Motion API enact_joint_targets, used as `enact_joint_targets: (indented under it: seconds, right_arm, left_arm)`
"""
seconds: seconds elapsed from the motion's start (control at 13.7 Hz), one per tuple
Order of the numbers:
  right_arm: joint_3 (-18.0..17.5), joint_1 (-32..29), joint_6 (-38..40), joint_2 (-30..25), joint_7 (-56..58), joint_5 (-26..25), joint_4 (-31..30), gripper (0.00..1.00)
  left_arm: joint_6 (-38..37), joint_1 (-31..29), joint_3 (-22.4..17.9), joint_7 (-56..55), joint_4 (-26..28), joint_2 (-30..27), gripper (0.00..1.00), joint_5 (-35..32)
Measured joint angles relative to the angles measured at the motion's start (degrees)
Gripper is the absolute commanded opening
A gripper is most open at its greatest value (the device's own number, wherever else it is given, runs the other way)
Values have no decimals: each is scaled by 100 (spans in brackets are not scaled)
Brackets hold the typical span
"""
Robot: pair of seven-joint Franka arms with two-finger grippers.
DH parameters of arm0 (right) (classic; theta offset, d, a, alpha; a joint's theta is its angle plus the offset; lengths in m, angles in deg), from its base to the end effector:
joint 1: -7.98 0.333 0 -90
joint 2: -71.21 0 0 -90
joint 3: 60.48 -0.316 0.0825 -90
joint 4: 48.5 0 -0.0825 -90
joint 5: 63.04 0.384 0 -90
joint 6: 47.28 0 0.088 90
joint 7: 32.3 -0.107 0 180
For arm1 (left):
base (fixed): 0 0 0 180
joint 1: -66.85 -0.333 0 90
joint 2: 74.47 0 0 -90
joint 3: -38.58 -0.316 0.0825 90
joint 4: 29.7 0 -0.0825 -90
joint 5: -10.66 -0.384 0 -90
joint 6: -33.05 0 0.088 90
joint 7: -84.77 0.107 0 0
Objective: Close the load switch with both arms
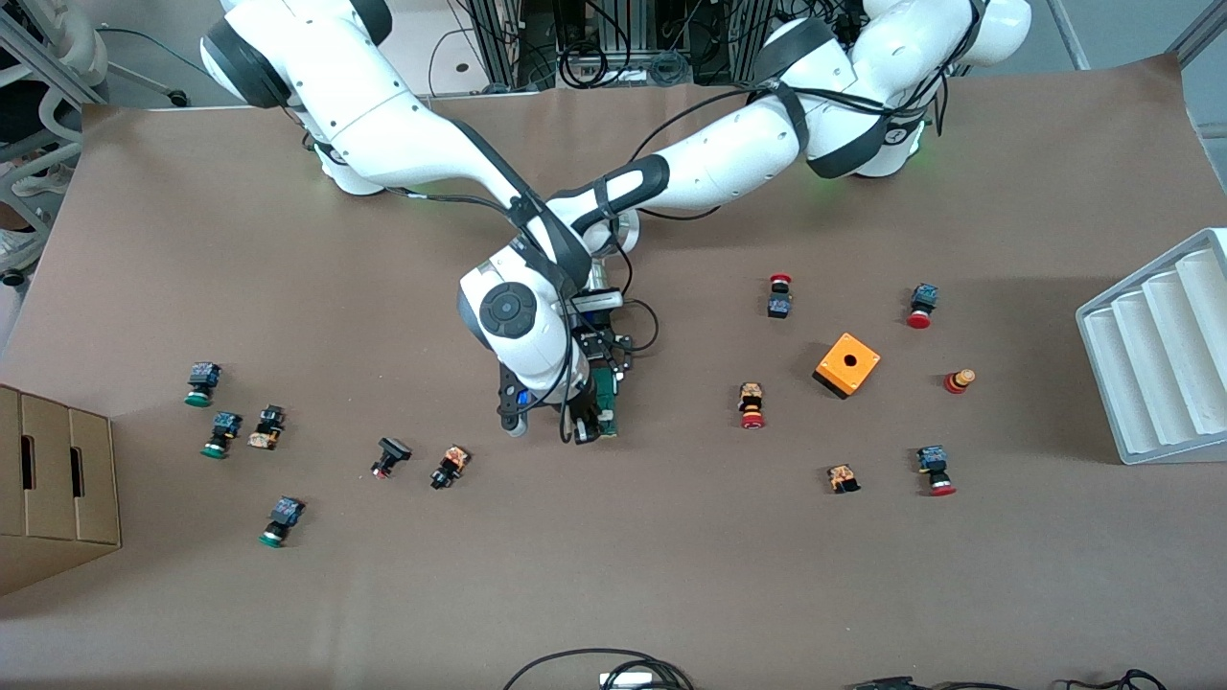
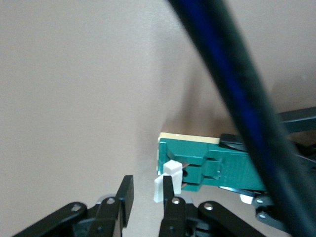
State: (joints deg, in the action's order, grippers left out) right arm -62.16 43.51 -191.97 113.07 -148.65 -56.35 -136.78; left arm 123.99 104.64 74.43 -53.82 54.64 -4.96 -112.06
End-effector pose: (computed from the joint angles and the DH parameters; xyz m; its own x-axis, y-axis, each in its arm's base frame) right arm 0.5852 0.4382 0.2475 0.1086 -0.9725 -0.2061 -0.9824 -0.0734 -0.1716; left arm 0.3571 -0.5861 0.0497 0.2394 0.0525 0.9695 0.1554 -0.9877 0.0151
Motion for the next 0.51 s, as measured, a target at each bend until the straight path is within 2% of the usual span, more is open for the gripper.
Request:
enact_joint_targets:
  seconds: [0.51]
  right_arm:
    - [20, -12, -25, 290, -1, 0, 282, 30]
  left_arm:
    - [0, 0, 1, 0, 0, 0, 48, 2]
